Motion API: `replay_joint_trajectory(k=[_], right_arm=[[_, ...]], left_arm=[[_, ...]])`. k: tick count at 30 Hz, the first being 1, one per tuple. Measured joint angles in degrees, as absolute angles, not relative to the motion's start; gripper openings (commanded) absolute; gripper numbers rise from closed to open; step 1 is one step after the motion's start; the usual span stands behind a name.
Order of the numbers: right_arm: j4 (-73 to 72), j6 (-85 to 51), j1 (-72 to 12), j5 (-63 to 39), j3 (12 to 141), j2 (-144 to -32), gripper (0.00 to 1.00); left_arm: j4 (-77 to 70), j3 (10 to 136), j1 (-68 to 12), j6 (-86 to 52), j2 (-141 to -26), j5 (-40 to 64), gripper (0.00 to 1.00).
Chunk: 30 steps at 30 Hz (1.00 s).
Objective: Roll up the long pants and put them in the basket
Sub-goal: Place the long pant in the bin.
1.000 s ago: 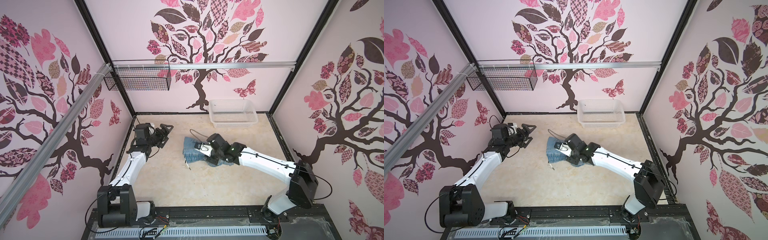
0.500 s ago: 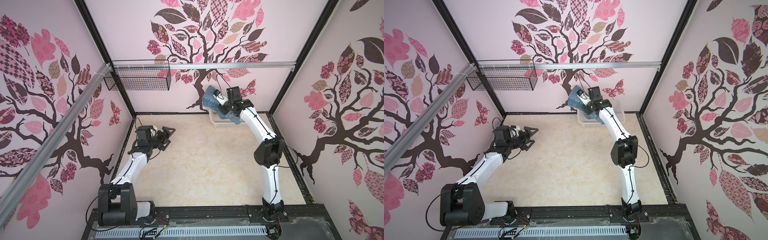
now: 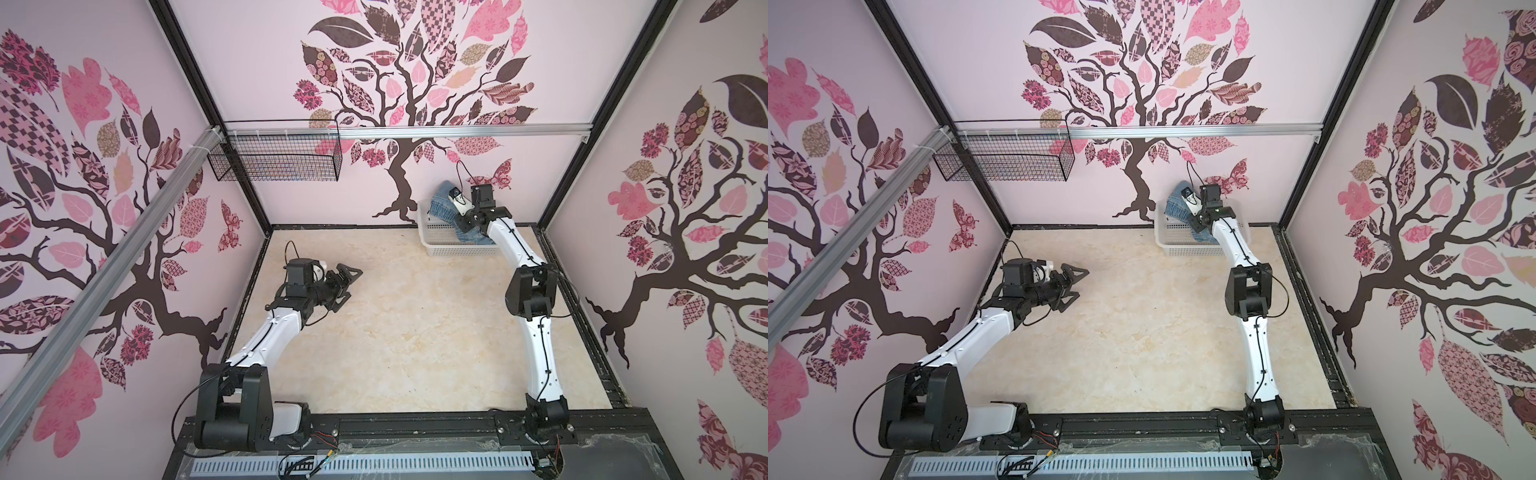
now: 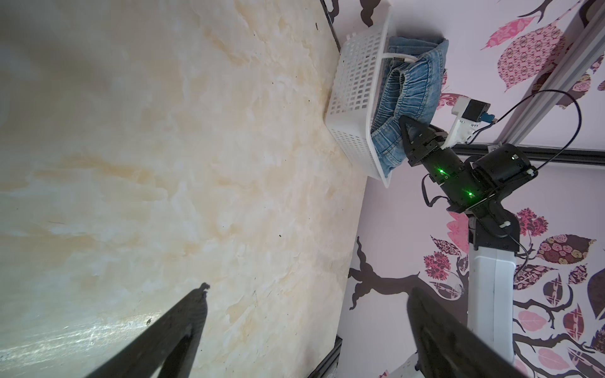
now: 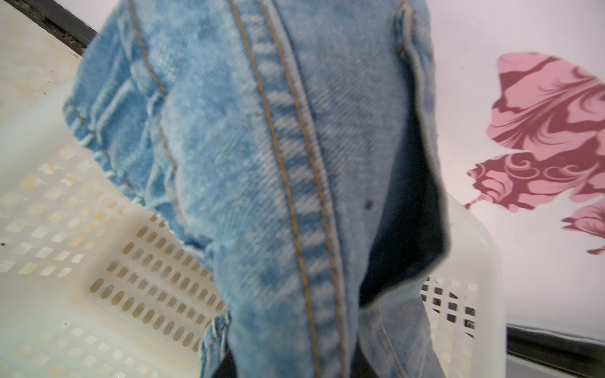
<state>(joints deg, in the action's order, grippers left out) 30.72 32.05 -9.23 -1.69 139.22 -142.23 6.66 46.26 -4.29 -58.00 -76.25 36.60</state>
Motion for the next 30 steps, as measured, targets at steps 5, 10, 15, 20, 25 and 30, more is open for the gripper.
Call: replay_joint_trajectory(k=[5,10,15,20,25,30], right_arm=[[32.6,31.0,-9.37,-5.45,139.0,-142.21,0.07],[33.85,29.54,-9.56,-6.11,137.03,-141.56,0.99],[32.34,22.13,-9.06,-4.62,135.48,-136.92,0.99],[25.15,12.93,-7.55,-4.89,119.96,-119.09,0.99],[10.57,3.01,-6.66,-5.8,84.33,-90.28,0.99],[-1.41,-4.89,-4.34,-5.17,49.17,-71.9,0.99]], left_arm=[[5.69,45.15,-4.45,-58.46,-76.29,36.27,0.98],[5.56,44.01,-4.45,-58.57,-76.27,36.16,0.98],[5.56,43.64,-3.9,-58.43,-75.79,36.21,0.98],[8.45,45.47,3.6,-55.72,-73.76,35.29,0.98],[17.21,53.56,11.97,-44.18,-71.77,24.14,0.98],[19.42,54.0,12.73,-32.45,-71.68,12.84,0.98]])
